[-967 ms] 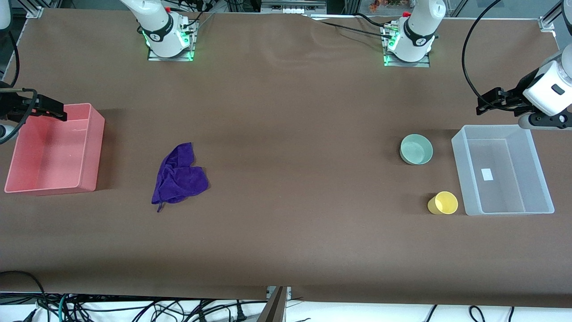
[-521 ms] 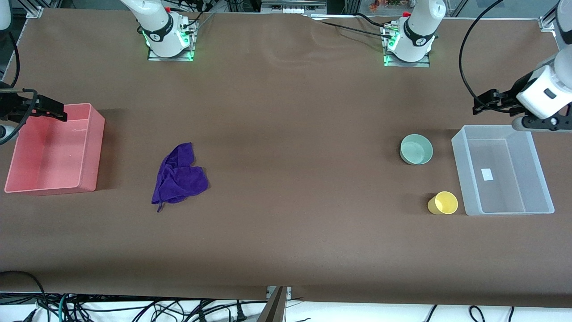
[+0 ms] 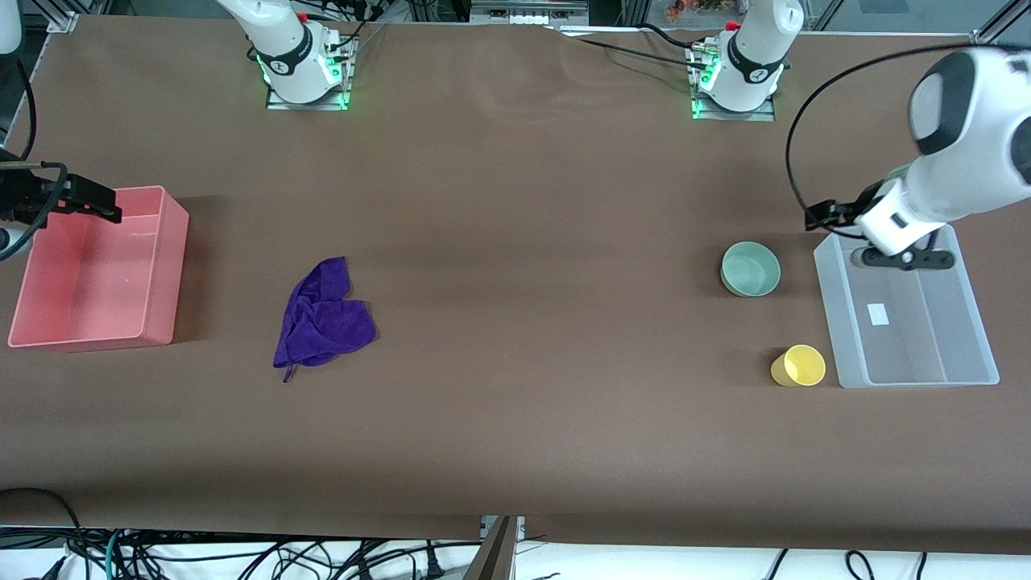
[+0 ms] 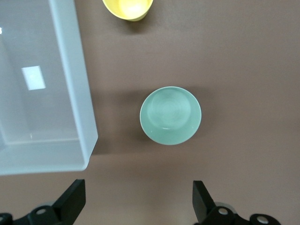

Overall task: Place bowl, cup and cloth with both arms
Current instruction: 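Grasp the purple cloth with the right gripper while the left gripper grasps the bowl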

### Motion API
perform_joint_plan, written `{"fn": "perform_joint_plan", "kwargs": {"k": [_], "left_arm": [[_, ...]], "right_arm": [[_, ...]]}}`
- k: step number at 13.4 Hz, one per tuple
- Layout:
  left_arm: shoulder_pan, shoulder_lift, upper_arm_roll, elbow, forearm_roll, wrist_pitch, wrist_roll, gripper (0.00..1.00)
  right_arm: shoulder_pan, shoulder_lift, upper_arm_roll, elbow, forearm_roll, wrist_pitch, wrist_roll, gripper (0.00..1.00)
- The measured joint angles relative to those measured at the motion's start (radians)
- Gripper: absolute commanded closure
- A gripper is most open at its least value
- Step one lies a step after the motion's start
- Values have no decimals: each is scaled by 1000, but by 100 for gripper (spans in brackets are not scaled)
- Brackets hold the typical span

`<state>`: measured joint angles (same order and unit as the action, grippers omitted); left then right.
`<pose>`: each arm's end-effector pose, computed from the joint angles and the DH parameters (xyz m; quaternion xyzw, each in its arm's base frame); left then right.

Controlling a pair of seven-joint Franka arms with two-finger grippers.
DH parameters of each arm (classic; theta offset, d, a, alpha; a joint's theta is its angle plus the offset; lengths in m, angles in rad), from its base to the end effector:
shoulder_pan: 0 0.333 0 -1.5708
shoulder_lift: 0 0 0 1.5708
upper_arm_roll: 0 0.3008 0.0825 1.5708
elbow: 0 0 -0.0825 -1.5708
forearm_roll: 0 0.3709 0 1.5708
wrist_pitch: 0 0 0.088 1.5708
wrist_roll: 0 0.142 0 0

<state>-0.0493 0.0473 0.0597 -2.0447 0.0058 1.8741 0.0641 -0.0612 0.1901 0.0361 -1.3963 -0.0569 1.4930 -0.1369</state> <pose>0.5145 0.0059 0.3588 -0.9937 0.0277 0.1088 0.0000 0.5839 -0.0249 0.5402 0.9971 0.0547 -0.0485 0.0212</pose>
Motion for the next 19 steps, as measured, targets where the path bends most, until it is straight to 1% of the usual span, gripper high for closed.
{"fn": "perform_joint_plan", "kwargs": {"k": [2,3,5,6,7,8,9,10,11,12,15,17,19], "left_arm": [[0,38,0,-63,0,116,105,0],[0,64,1,-80,0,156,165,0],[0,131,1,-95,0,217,274,0],[0,167,2,-100,0,257,317,0],[0,208,2,-105,-5,309,352,3],[0,248,2,-110,-19,363,375,14],[0,286,1,-116,-30,415,391,41],[-1,319,1,-124,-34,456,397,82],[-2,347,1,-130,-35,481,399,95],[-4,368,0,-132,-35,490,400,100],[-10,380,-1,-129,-35,498,403,100],[-11,371,-1,-120,-35,498,421,100],[-11,355,-1,-113,-35,497,446,100]], "right_arm": [[5,16,4,-60,2,68,0,0],[11,35,6,-110,3,139,0,0],[17,87,37,-223,7,340,0,0],[22,117,59,-266,8,433,2,0],[30,152,75,-293,8,509,5,0],[41,188,82,-307,9,570,6,0],[54,226,84,-312,11,623,14,0],[67,263,85,-314,14,674,34,0],[78,303,86,-316,15,729,67,0],[91,344,86,-317,15,788,97,0],[127,439,87,-325,15,927,135,0],[139,460,87,-380,15,1029,138,0],[142,461,87,-446,15,1093,136,0]]}}
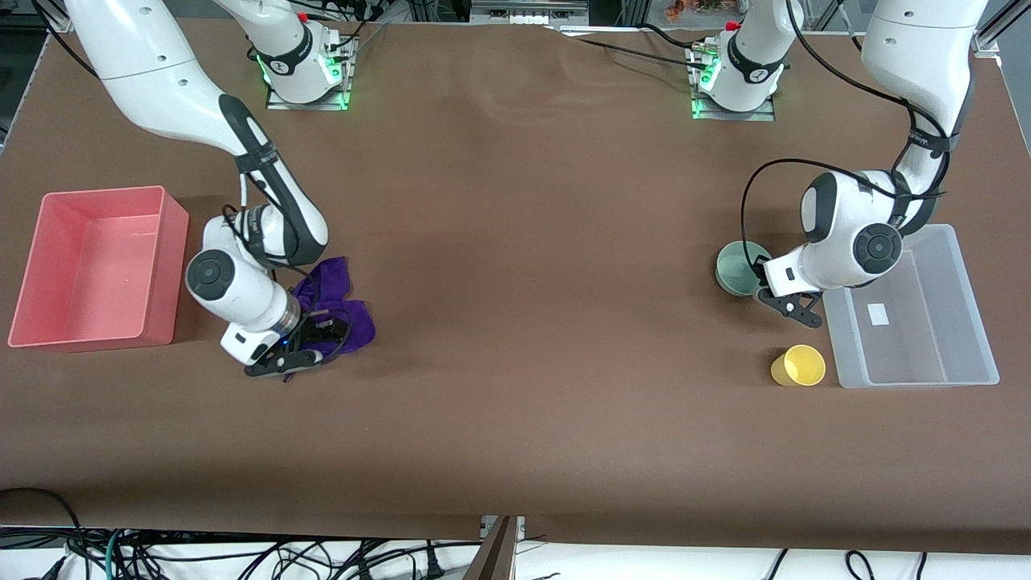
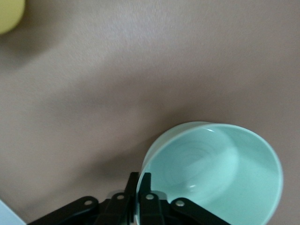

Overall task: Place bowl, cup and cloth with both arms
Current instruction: 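Grasp the purple cloth with the right gripper while the left gripper grasps the bowl, then carry the cloth to the pink bin while the left gripper lowers the bowl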

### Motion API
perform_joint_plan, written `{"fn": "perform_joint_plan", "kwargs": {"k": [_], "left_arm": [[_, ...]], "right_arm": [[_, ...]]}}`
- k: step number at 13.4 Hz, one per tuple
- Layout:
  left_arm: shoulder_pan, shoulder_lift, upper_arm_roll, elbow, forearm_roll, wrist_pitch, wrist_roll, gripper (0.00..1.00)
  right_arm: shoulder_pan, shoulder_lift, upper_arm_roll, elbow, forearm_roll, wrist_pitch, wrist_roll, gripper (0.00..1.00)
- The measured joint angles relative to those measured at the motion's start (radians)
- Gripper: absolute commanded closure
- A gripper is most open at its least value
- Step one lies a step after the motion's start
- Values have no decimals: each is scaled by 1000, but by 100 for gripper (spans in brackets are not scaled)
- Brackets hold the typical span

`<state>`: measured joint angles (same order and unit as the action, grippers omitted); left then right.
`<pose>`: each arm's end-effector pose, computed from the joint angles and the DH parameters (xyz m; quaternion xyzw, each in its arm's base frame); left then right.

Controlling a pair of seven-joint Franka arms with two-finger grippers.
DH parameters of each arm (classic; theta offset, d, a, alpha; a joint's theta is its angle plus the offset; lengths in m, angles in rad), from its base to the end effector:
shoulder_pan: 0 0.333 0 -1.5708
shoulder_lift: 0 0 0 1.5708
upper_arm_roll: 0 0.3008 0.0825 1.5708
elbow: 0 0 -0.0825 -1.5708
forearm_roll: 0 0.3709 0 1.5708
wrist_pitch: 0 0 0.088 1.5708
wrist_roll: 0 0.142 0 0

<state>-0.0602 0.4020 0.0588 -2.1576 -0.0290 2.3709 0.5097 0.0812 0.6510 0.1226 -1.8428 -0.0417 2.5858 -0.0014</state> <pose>0.5263 -0.0002 0.1574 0.9658 -0.2419 -0.0914 0.0211 0.6262 0.1274 0.1458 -0.9930 -0.1052 -0.0460 0.0294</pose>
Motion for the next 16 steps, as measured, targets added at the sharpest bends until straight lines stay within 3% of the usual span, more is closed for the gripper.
{"fn": "perform_joint_plan", "kwargs": {"k": [1,2,3,4,7,10,13,16], "left_arm": [[0,-11,0,4,0,-1,9,100],[0,-24,0,14,0,-13,13,100],[1,-42,1,35,0,-55,19,100],[3,-63,3,75,0,-131,32,100],[33,-113,25,232,27,-348,153,100],[153,-114,48,309,90,-372,356,100],[302,-45,53,339,98,-318,530,100],[386,94,51,381,98,-149,615,100]], "right_arm": [[0,-1,0,-16,0,10,-8,3],[0,-2,0,-25,0,16,-22,30],[0,-3,-1,-30,0,17,-35,70],[0,-4,-1,-33,0,17,-45,100],[-1,-14,-6,-36,0,17,-51,100],[-4,-37,-14,-11,0,-21,-55,100],[-17,-93,-53,130,-2,-322,-125,100],[-55,-189,-171,254,-1,-658,-376,100]]}}
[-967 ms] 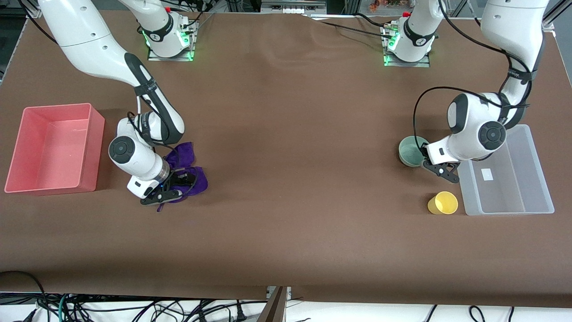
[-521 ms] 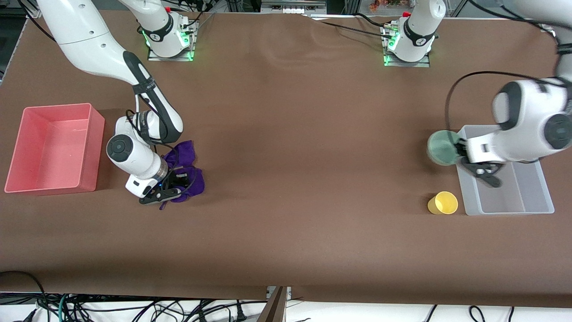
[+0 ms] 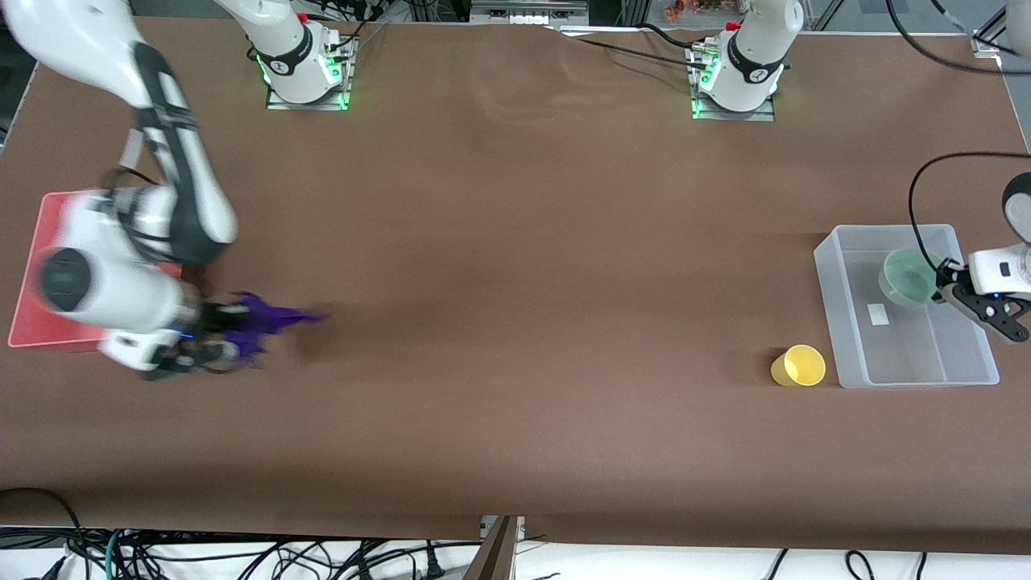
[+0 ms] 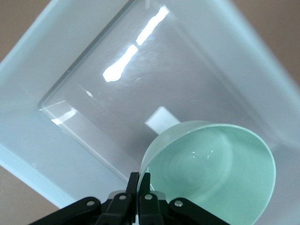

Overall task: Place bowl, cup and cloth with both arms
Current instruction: 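Carry the cloth to the pink bin while the left gripper lowers the bowl, then drop the cloth in the pink bin while the left gripper grasps the cup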

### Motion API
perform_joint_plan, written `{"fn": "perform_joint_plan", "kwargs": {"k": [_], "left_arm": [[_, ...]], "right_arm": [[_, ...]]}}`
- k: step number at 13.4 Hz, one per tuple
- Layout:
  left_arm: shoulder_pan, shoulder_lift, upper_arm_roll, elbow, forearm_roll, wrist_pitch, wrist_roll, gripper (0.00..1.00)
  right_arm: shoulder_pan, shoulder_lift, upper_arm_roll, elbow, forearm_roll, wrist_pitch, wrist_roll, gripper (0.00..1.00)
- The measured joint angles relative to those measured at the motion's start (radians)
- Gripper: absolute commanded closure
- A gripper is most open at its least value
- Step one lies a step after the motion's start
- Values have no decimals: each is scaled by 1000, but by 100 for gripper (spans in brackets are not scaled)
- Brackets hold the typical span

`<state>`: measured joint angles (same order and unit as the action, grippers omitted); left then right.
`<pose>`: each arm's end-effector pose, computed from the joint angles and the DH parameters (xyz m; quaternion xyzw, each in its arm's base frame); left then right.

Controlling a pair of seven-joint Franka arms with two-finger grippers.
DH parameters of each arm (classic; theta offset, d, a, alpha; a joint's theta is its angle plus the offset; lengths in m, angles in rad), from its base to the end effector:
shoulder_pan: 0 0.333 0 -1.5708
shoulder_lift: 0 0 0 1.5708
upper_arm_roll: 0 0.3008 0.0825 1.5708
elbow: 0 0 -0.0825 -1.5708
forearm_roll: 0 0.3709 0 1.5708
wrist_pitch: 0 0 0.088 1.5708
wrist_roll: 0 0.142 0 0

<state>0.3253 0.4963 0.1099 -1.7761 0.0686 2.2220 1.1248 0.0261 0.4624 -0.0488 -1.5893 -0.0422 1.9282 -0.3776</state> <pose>0.5741 0.2677 0.2376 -0.9299 0.3631 0.0544 0.0207 0.6447 -0.0160 0.3157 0.9801 0.1864 -0.0663 0.0175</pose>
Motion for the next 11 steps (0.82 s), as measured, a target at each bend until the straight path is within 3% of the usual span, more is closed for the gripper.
{"fn": "perform_joint_plan", "kwargs": {"k": [1,2,4,5,8,11], "left_arm": [[5,37,-2,5,0,43,1,99],[4,66,-6,7,0,66,0,82],[1,98,-11,8,0,77,-7,18],[1,101,-13,9,0,77,-9,0],[2,89,-35,39,-14,77,-19,0],[-18,19,-84,69,-58,63,-120,0]], "right_arm": [[-12,-27,-60,17,1,-83,-98,100],[-24,-50,-119,22,1,-151,-187,100],[-39,-73,-231,22,2,-230,-349,100],[-45,-73,-278,20,2,-238,-429,100],[-69,-55,-363,3,1,-229,-571,100],[-91,-18,-375,-21,1,-151,-636,100]]}}
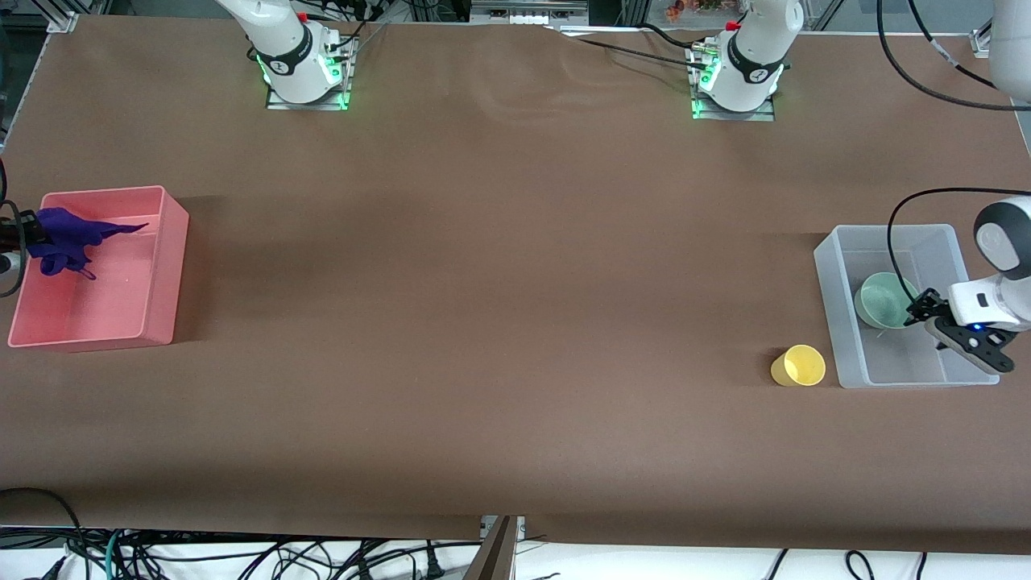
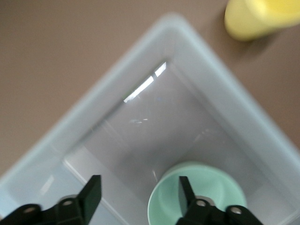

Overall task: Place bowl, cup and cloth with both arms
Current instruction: 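Drop the cloth in the pink bin while the left gripper grasps the cup, then lift the yellow cup and lower it into the bowl with the left gripper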

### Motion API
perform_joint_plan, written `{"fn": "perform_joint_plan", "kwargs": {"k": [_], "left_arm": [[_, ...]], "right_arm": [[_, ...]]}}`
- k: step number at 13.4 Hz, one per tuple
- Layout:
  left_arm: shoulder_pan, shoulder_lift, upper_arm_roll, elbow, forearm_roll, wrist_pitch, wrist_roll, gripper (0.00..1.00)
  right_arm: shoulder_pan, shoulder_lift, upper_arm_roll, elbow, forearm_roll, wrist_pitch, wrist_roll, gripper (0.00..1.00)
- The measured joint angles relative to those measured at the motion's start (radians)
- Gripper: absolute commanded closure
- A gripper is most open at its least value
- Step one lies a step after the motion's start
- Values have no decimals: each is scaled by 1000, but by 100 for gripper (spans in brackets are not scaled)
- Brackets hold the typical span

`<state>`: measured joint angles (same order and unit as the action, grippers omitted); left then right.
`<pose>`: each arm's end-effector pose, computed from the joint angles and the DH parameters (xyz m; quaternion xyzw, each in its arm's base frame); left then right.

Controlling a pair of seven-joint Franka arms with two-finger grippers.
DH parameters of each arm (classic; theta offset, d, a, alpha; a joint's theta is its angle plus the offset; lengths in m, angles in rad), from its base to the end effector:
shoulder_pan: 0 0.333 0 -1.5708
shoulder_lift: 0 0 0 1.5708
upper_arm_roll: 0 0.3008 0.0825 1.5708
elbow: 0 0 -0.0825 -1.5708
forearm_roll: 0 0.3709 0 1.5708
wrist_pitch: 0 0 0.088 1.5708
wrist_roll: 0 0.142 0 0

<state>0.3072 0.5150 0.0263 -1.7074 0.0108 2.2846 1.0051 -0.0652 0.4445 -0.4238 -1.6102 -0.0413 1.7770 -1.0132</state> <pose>0.6254 0.2159 0.2587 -0.9419 0.3344 -0.0179 0.0277 0.5525 -0.2742 0.3314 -0.9493 -0.2693 0.1620 0.0011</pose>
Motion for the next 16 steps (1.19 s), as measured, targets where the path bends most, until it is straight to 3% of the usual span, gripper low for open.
{"fn": "perform_joint_plan", "kwargs": {"k": [1,2,3,5,8,11,13,14,16], "left_arm": [[-24,-28,-9,8,-3,-25,-63,0],[-57,-52,-14,18,-3,-63,-138,0],[-93,-67,-16,29,-3,-93,-204,0],[-169,-66,-17,48,-3,-106,-273,0],[-235,14,-18,104,-3,-81,-294,3],[-233,115,-14,118,-3,26,-292,36],[-232,161,-13,119,-3,53,-291,71],[-233,177,-14,118,-3,61,-291,95],[-238,194,-15,115,-3,67,-291,100]], "right_arm": [[-3,14,-3,-18,0,29,-13,100],[-5,26,-6,-40,0,66,-29,43],[-8,37,-10,-59,0,101,-51,1],[-16,52,-15,-82,7,139,-68,0],[-16,39,-16,-62,86,140,-65,0],[-12,-33,34,26,118,-9,118,0],[-6,-83,151,119,111,-164,351,0],[-1,-107,226,158,91,-217,469,0],[8,-156,374,191,17,-256,663,0]]}}
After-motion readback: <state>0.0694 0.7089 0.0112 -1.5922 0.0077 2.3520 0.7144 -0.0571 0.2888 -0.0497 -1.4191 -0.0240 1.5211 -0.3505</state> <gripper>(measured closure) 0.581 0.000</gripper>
